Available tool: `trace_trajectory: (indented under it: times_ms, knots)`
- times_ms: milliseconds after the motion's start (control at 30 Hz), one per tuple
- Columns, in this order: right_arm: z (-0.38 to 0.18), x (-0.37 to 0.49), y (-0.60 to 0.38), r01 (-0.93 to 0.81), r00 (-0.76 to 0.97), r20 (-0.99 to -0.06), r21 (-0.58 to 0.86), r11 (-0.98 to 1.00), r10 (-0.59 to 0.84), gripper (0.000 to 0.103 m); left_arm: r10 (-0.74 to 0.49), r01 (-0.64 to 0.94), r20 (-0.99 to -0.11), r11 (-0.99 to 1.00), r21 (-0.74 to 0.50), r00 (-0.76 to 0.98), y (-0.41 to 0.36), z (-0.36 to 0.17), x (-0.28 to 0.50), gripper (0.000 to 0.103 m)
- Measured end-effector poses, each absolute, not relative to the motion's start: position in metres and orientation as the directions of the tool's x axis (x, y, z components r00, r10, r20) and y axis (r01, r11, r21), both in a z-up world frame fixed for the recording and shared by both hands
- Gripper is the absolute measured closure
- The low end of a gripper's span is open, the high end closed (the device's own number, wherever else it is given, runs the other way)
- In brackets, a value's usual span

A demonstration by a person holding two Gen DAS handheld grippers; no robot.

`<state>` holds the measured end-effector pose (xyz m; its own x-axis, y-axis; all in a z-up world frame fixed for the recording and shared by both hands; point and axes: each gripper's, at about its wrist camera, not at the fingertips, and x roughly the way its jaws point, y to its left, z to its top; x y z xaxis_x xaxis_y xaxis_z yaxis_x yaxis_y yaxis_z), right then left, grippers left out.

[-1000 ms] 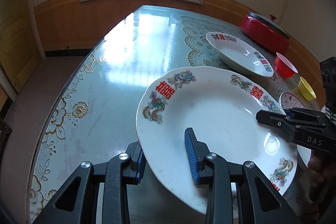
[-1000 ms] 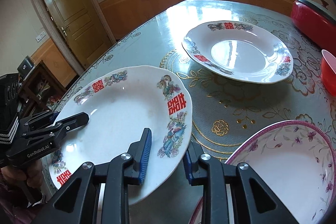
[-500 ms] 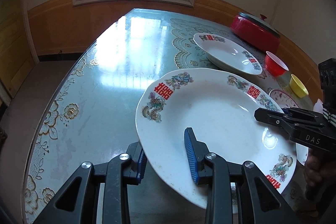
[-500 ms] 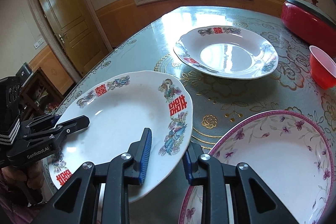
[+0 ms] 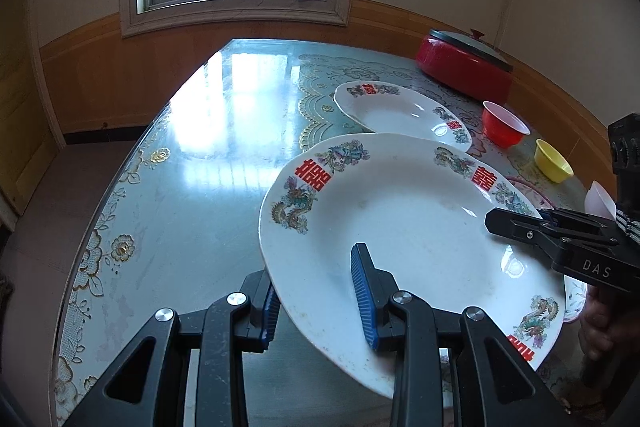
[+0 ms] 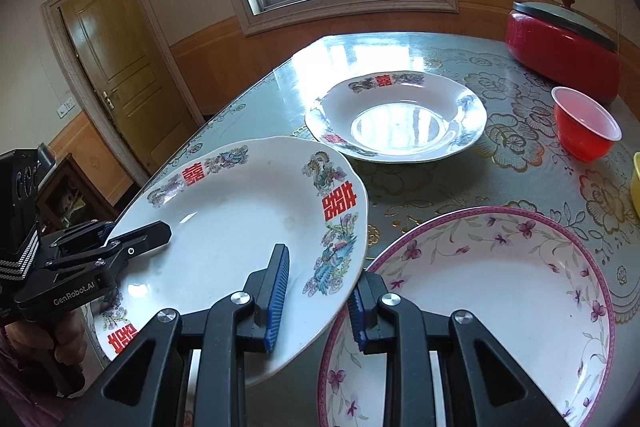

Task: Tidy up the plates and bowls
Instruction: 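Lift the large red-character plate with the left tool toward the floral plate, then lower the large plate onto the floral plate and open the left tool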

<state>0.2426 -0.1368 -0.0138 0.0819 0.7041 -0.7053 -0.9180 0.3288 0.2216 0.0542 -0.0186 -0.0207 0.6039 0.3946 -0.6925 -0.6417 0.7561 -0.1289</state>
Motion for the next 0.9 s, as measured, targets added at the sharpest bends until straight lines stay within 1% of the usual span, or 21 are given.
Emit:
trace_trajectory:
  times_ms: [600,900]
  knots:
    - [0.008,0.275,-0.218,-0.846,0.224,-0.696,0.210,0.491,0.682,0.076,0.282,-0.490,-0.670,0.860,-0.141,0.687,-0.070,-0.006,0.117,0.069]
    - [0.012,0.291,-0.251,-0.812,0.265,-0.699,0.210,0.545,0.665,0.076,0.228,-0.432,-0.670,0.889,-0.154,0.706,-0.094,-0.004,0.150,0.069]
